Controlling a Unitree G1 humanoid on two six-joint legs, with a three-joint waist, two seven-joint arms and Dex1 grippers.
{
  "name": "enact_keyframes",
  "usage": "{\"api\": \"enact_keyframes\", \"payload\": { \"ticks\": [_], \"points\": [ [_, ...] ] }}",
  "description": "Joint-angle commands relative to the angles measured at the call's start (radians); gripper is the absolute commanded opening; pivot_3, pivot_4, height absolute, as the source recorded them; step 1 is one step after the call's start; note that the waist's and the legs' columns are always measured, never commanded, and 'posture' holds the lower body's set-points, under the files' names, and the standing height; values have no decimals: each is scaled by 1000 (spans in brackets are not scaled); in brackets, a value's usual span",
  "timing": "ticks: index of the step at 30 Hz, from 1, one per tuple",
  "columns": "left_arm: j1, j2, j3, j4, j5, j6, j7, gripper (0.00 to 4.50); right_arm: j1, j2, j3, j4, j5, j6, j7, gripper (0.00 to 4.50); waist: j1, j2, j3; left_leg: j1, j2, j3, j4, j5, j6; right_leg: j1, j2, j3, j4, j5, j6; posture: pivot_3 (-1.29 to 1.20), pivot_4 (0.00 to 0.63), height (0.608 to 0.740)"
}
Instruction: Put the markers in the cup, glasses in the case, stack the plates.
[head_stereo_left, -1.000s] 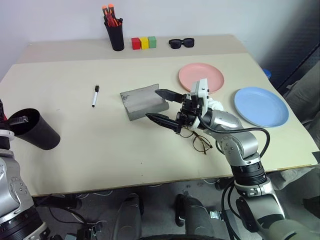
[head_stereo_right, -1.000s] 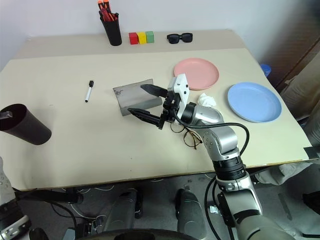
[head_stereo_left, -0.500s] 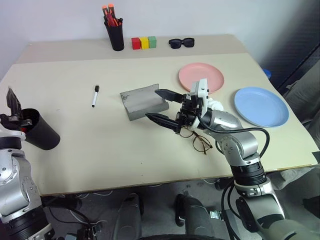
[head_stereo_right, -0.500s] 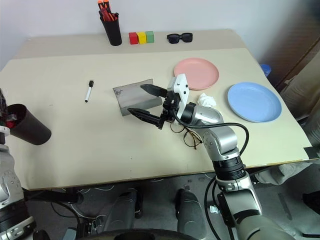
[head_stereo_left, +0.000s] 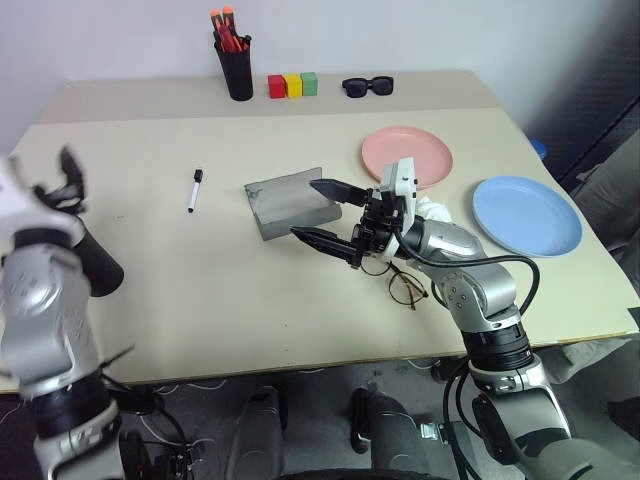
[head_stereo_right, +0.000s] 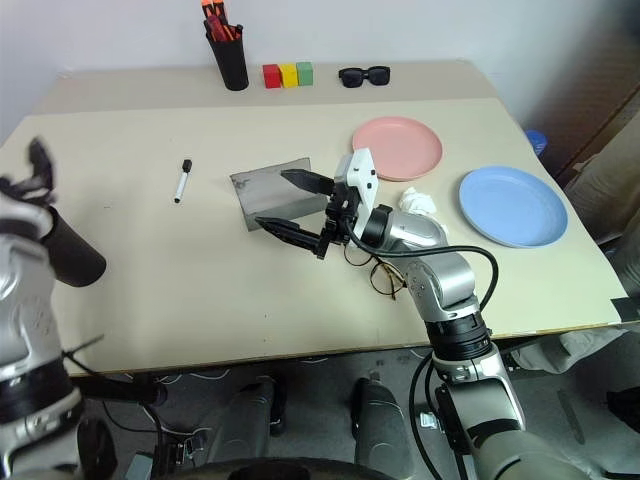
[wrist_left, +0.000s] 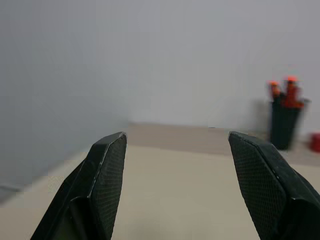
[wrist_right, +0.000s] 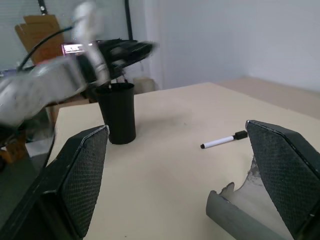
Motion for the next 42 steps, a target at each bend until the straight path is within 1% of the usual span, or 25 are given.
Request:
{"api": "enact_keyframes", "payload": {
  "ticks": [1,3,6,7,8,9,11,13,18,22,27,30,34,35,36,37,39,42],
  "points": [
    [-162,6,-142,-9,8,256,44,3301,-28,1,-12,-20,0,-22,0,4500,-6,0,0,0,0,0,0,0,0,0,0,0,0,0,0,0,150,740],
    [-264,-6,-198,68,10,391,55,3301,-32,4,-12,-14,-3,-25,-2,4500,-5,0,0,0,0,0,-1,0,0,0,0,0,1,0,0,0,150,740],
    [-352,-23,-201,230,29,473,69,3301,-33,6,-11,-11,-8,-29,-6,4500,-17,0,0,2,0,0,-1,2,3,0,1,0,2,0,1,0,150,740],
    [-379,-22,-215,294,48,473,71,3826,-32,6,-11,-13,-10,-30,-8,4500,-22,0,0,2,0,0,-1,2,3,0,1,0,3,1,2,0,150,740],
    [-412,-27,-221,367,66,478,86,4100,-28,5,-12,-16,-11,-30,-11,4500,-26,0,0,3,0,0,-1,2,3,-1,1,0,4,1,2,0,150,740],
    [-450,-34,-221,449,82,474,107,4476,-24,3,-13,-20,-12,-30,-14,4500,-27,0,0,3,0,-1,-2,2,3,-1,2,0,5,2,4,0,150,740],
    [-526,-46,-201,614,85,476,120,4476,-16,1,-15,-28,-14,-29,-22,4500,-28,0,1,2,0,-3,-1,2,3,-1,2,0,6,2,4,0,150,740],
    [-576,-47,-188,730,90,446,123,4476,-9,-1,-16,-35,-16,-29,-28,4500,-27,-1,1,2,0,-3,-1,2,3,-1,2,0,6,2,4,0,150,740],
    [-696,-19,-233,1036,134,432,88,4476,14,-8,-22,-54,-21,-29,-43,4500,-27,-1,1,1,0,-3,-1,2,3,-1,2,0,4,2,4,0,150,740],
    [-753,-7,-243,1198,162,395,76,4476,23,-11,-21,-64,-20,-27,-52,4500,-30,-1,1,1,0,-2,-1,2,3,-1,2,0,4,2,4,0,150,740],
    [-796,0,-227,1336,162,346,74,4476,28,-13,-15,-68,-20,-25,-53,4500,-31,-1,1,2,0,-2,-1,1,1,-1,2,0,4,2,4,0,150,740],
    [-811,5,-226,1370,161,342,76,3648,28,-14,-12,-62,-25,-28,-50,4500,-31,-1,1,2,0,-2,-1,1,1,-1,2,0,4,2,4,0,150,740],
    [-810,13,-225,1375,162,350,93,1659,28,-15,-11,-62,-25,-27,-49,4500,-33,-1,1,2,0,-2,-1,1,1,-1,2,0,4,2,4,0,150,740],
    [-808,15,-222,1371,160,354,96,1089,28,-15,-10,-61,-25,-26,-48,4500,-33,-1,1,2,0,-2,-2,1,1,-1,2,0,5,2,4,0,150,740],
    [-806,15,-221,1368,158,357,98,676,28,-15,-10,-59,-25,-26,-48,4500,-33,-1,1,2,0,-2,-2,1,1,-1,2,0,5,2,4,0,150,740],
    [-805,16,-220,1365,157,360,99,55,28,-15,-9,-59,-24,-26,-47,4500,-33,-1,1,2,0,-2,-2,1,1,-1,2,0,5,2,4,0,150,740],
    [-801,13,-205,1348,145,363,109,18,28,-18,-8,-61,-22,-19,-44,4500,-33,-1,1,2,0,-2,-2,1,2,-1,2,0,5,2,4,0,150,740],
    [-780,-12,-111,1233,73,271,127,18,27,-26,7,-53,-36,-14,-38,4500,-32,-1,1,2,0,-3,-1,1,2,-1,2,0,5,2,4,0,150,740]
  ]
}}
